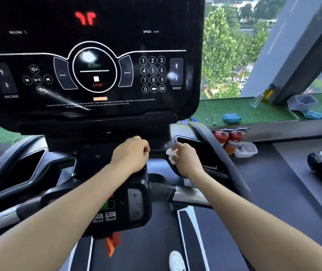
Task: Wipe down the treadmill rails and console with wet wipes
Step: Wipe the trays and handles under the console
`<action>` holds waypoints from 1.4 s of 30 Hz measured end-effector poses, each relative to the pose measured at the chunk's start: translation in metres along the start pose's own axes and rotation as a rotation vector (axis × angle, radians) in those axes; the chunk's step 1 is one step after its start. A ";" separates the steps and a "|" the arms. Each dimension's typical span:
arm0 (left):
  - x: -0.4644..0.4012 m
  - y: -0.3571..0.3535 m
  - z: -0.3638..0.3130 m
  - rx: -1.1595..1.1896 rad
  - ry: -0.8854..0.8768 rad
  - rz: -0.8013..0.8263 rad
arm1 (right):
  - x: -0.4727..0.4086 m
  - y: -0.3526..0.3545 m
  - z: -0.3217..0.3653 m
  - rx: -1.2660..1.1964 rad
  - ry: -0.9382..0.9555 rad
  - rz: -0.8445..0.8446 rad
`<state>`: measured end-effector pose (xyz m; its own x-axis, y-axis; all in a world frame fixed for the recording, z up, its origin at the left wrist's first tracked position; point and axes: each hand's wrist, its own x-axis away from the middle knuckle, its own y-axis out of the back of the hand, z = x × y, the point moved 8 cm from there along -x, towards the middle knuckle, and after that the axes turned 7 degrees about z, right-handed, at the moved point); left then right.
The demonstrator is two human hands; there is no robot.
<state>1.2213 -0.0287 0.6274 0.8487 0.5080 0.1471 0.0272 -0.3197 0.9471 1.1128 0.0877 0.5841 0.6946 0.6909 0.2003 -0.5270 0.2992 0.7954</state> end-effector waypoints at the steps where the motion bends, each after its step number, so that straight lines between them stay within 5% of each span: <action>1: -0.001 -0.001 0.001 0.002 0.007 0.004 | -0.003 0.000 0.004 0.002 0.016 -0.007; 13: -0.014 -0.007 -0.028 0.100 -0.188 0.117 | -0.034 0.002 0.011 -0.157 0.092 0.060; 17: -0.038 -0.033 -0.050 -0.062 -0.269 0.237 | -0.025 0.024 -0.025 -0.345 0.020 -0.116; 24: -0.051 -0.055 -0.058 -0.266 -0.367 0.305 | -0.008 0.016 -0.064 -0.321 -0.015 -0.124; 34: -0.030 -0.038 -0.019 -0.263 -0.371 0.347 | -0.004 -0.006 -0.042 -0.194 0.133 -0.010; 42: -0.057 -0.053 -0.058 -0.142 -0.379 0.285 | -0.005 -0.007 -0.039 -0.128 0.127 -0.001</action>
<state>1.1404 0.0060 0.5852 0.9451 0.0811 0.3166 -0.2836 -0.2781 0.9177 1.0941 0.1077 0.5548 0.6317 0.7660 0.1195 -0.5904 0.3754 0.7144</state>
